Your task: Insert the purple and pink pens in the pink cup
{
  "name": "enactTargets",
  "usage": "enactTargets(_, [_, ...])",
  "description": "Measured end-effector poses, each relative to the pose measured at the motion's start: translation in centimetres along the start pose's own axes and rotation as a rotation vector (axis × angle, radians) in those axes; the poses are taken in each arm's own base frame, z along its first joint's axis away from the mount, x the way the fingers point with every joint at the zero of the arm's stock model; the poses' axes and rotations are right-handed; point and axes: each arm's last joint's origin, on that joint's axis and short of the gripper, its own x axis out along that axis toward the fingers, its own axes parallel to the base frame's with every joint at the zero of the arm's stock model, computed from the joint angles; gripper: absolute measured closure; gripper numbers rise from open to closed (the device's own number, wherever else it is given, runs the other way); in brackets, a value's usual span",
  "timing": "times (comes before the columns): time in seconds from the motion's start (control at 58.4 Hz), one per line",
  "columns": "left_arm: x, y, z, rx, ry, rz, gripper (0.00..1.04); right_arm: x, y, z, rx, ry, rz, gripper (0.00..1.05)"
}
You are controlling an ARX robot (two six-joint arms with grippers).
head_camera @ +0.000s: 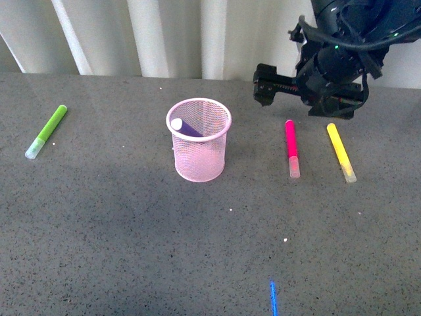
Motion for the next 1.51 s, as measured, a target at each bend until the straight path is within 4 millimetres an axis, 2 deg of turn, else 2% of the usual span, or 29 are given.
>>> enactTargets(0.479, [0.0, 0.0, 0.0, 0.000, 0.000, 0.000, 0.07, 1.5, -0.9, -2.6, 0.049, 0.034, -0.007, 0.07])
enactTargets(0.633, [0.0, 0.0, 0.0, 0.000, 0.000, 0.000, 0.07, 1.6, -1.3, -2.6, 0.055, 0.029, -0.006, 0.07])
enactTargets(0.941, [0.0, 0.0, 0.0, 0.000, 0.000, 0.000, 0.07, 1.8, -2.3, -2.5, 0.075, 0.023, -0.016, 0.50])
enactTargets(1.095, [0.0, 0.0, 0.0, 0.000, 0.000, 0.000, 0.07, 1.9, -3.1, -2.7, 0.095, 0.020, -0.020, 0.76])
enactTargets(1.215, [0.0, 0.0, 0.0, 0.000, 0.000, 0.000, 0.07, 1.9, -3.9, -2.5, 0.112, 0.021, -0.013, 0.92])
enactTargets(1.369, [0.0, 0.0, 0.0, 0.000, 0.000, 0.000, 0.07, 1.8, -4.5, -2.2, 0.123, 0.007, -0.006, 0.94])
enactTargets(1.506, [0.0, 0.0, 0.0, 0.000, 0.000, 0.000, 0.07, 1.3, -4.7, -2.2, 0.130, -0.077, 0.031, 0.94])
